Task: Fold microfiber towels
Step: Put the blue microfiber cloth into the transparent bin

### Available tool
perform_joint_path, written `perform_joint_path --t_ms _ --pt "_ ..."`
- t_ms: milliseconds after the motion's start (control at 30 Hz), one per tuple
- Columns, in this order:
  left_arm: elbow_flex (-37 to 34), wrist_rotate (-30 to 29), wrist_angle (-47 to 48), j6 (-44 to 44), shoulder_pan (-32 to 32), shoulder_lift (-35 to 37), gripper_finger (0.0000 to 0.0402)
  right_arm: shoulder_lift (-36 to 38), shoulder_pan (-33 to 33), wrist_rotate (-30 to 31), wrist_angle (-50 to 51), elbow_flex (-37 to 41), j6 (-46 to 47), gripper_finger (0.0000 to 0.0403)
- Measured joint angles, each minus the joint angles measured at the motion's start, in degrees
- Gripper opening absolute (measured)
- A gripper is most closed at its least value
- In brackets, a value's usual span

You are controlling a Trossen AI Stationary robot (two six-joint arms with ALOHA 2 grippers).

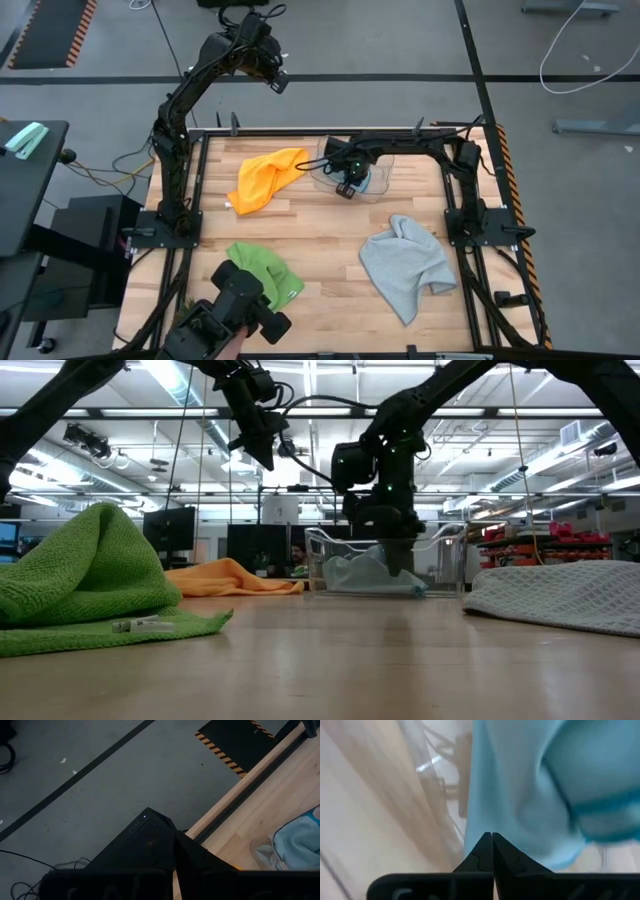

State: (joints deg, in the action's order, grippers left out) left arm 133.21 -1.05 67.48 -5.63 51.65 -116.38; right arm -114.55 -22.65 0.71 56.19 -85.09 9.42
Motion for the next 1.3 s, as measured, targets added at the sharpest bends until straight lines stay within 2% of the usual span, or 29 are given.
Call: perform_joint_path --t_ms 133,433,567,767,933,1067,1300 --pt "0.0 0.0 0.0 0.0 0.0 0.0 0.0013 -2.5 -1.9 -1.1 -2.4 0.2 0.4 0.0000" --pt "0.0 0.4 1.3 1.3 0.0 0.0 0.0029 -3.9 -1.4 -2.4 2.5 0.1 0.9 0.0000" --pt "-2.2 8.4 6.5 2.7 -0.1 0.1 0.0024 -3.0 -1.4 -1.1 7.1 0.2 0.9 0.0000" --pt "-12.5 17.5 6.7 3.7 -1.1 0.0 0.0011 -2.6 -1.4 0.4 7.5 0.2 1.0 0.0000" --pt "-22.7 27.1 -0.5 4.0 -3.0 0.0 0.0018 -2.6 -1.6 0.8 7.7 0.2 1.9 0.0000" --pt "-28.0 32.0 -8.2 8.7 -4.6 0.0 0.0027 -2.4 -1.6 1.6 9.5 0.2 2.8 0.0000" --pt "-32.5 31.2 -16.5 12.2 -7.5 0.0 0.0028 -2.4 -1.6 1.8 9.7 0.2 3.4 0.0000"
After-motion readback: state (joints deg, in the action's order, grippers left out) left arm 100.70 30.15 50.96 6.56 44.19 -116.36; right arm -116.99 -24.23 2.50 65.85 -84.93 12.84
